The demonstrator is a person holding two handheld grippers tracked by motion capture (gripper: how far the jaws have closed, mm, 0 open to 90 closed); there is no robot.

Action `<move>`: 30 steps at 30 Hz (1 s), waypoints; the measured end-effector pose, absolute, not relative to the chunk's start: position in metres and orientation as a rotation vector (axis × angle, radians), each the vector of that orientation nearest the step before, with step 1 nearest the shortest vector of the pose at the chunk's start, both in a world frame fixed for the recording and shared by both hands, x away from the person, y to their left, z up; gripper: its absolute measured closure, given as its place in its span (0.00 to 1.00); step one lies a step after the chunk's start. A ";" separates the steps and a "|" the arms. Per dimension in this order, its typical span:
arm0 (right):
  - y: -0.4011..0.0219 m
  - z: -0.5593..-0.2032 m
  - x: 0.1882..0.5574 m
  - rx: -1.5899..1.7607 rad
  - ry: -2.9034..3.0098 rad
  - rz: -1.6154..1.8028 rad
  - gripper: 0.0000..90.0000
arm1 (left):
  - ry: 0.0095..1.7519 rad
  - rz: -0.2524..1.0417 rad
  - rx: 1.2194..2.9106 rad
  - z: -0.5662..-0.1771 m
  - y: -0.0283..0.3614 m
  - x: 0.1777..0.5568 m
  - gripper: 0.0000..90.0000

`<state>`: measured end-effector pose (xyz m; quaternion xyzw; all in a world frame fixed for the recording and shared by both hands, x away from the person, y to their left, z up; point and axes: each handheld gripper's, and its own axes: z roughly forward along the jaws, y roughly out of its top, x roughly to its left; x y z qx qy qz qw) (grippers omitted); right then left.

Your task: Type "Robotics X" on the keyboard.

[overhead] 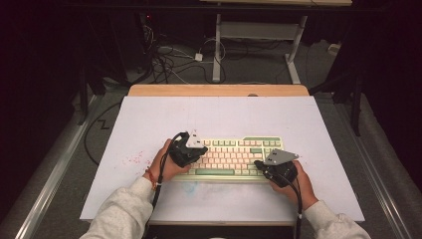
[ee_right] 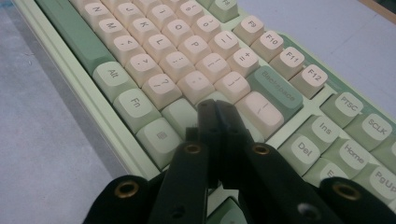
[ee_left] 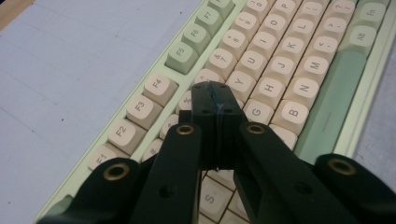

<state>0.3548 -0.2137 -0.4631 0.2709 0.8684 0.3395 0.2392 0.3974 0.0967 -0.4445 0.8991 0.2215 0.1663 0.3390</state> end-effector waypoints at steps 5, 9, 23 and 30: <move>-0.214 -0.463 0.355 0.742 2.376 0.930 1.00 | 0.568 0.426 2.364 -0.447 0.090 0.399 0.97; -0.214 -0.463 0.354 0.739 2.378 0.928 1.00 | 0.576 0.411 2.375 -0.448 0.092 0.400 0.97; -0.214 -0.463 0.355 0.740 2.383 0.925 1.00 | 0.595 0.416 2.394 -0.453 0.092 0.403 0.96; -0.213 -0.463 0.355 0.737 2.381 0.921 1.00 | 0.606 0.426 2.390 -0.453 0.092 0.403 0.96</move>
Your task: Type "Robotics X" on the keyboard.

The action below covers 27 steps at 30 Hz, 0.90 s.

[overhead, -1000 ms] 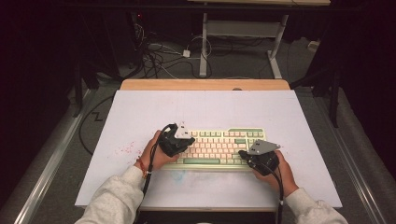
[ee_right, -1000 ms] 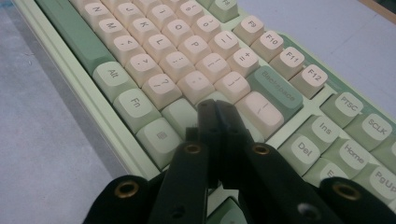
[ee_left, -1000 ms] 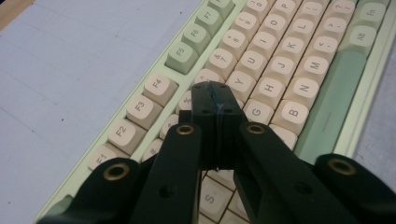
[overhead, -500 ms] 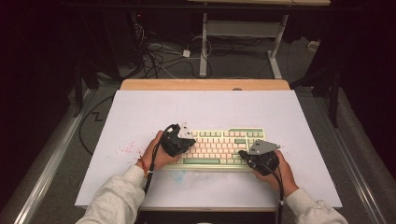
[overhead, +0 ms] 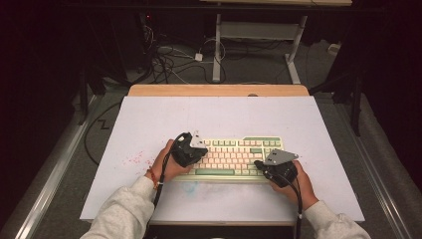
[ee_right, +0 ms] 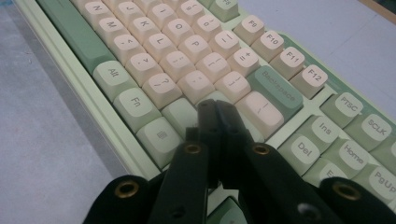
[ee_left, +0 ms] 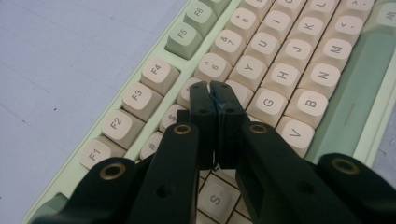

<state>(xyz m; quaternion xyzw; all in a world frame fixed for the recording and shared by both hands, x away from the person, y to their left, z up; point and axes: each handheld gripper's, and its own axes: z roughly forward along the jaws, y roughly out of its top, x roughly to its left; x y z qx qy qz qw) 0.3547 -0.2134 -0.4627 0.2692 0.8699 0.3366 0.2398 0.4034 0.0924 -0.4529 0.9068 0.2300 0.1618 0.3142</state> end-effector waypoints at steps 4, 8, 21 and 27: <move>-0.213 -0.463 0.355 0.736 2.381 0.920 1.00 | 0.603 0.427 2.394 -0.453 0.092 0.403 0.95; -0.213 -0.463 0.355 0.735 2.382 0.918 1.00 | 0.594 0.455 2.422 -0.456 0.090 0.403 0.96; -0.218 -0.445 0.347 0.722 2.331 0.977 1.00 | 0.533 0.487 2.330 -0.438 0.102 0.390 0.89; -0.218 -0.443 0.344 0.706 2.323 0.982 1.00 | 0.494 0.499 2.242 -0.432 0.120 0.380 0.81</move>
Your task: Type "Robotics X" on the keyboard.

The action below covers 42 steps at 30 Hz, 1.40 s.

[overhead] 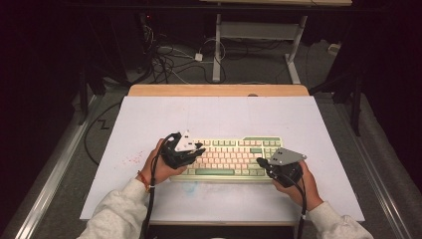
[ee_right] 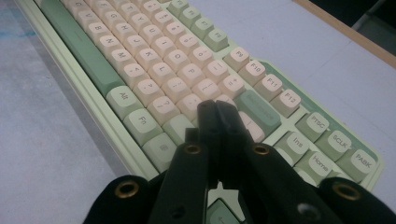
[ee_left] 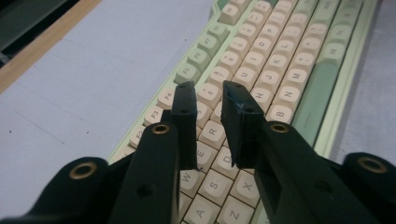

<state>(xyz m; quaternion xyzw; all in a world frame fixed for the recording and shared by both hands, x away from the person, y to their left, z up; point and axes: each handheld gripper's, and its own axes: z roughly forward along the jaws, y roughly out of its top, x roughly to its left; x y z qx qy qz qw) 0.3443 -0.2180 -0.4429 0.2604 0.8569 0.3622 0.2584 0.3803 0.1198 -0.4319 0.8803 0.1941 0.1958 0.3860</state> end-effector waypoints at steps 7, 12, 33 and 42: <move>-0.218 -0.438 0.342 0.700 2.312 1.004 1.00 | 0.537 0.519 2.299 -0.437 0.132 0.376 0.74; -0.218 -0.435 0.344 0.701 2.304 1.016 1.00 | 0.579 0.546 2.323 -0.443 0.146 0.367 0.74; -0.211 -0.430 0.364 0.719 2.300 1.023 1.00 | 0.734 0.625 2.211 -0.467 0.194 0.333 0.22; -0.196 -0.427 0.378 0.705 2.320 1.017 1.00 | 0.768 0.645 2.210 -0.468 0.199 0.326 0.18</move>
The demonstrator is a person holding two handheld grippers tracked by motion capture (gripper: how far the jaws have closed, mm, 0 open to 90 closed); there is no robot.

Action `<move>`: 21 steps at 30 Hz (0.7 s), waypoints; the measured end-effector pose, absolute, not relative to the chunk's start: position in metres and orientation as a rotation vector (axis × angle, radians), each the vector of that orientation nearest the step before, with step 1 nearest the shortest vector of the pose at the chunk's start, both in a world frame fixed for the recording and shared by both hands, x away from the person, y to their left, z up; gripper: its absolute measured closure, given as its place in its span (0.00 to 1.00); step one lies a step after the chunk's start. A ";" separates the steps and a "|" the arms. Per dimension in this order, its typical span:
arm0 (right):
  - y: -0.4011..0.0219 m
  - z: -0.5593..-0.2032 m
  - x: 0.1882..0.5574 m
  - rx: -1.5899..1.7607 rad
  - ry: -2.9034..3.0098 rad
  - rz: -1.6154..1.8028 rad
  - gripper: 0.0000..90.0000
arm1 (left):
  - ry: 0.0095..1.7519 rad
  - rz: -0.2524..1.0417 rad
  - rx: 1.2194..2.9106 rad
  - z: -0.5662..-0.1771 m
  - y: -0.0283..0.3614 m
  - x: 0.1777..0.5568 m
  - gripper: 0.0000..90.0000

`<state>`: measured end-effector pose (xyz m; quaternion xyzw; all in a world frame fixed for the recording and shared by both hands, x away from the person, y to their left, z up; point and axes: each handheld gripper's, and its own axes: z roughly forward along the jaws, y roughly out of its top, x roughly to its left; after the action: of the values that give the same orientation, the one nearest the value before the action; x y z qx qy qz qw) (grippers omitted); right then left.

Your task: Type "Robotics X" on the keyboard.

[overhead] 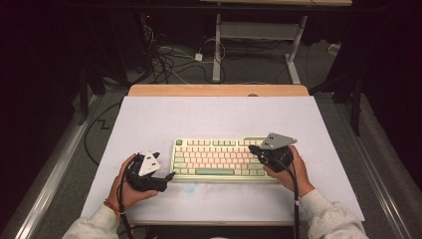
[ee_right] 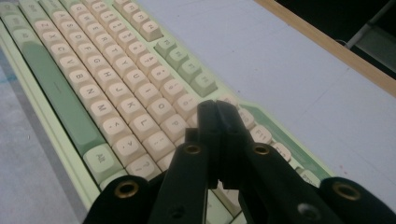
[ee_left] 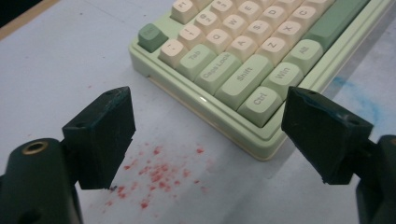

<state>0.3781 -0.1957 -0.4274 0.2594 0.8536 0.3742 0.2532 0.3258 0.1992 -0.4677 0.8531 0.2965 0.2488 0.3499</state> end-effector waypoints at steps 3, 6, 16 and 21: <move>-0.187 -0.426 0.384 0.702 2.329 1.018 1.00 | 0.779 0.643 2.223 -0.469 0.203 0.323 0.18; -0.183 -0.427 0.387 0.700 2.339 1.012 1.00 | 0.785 0.639 2.231 -0.470 0.206 0.320 0.18; -0.162 -0.436 0.397 0.703 2.388 0.974 1.00 | 0.780 0.649 2.236 -0.469 0.207 0.319 0.18; -0.158 -0.442 0.397 0.714 2.399 0.972 1.00 | 0.760 0.627 2.242 -0.470 0.205 0.319 0.18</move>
<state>0.3973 -0.1576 -0.4422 0.2591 0.8703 0.3527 0.2260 0.3190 0.2054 -0.4695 0.8613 0.2917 0.2407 0.3394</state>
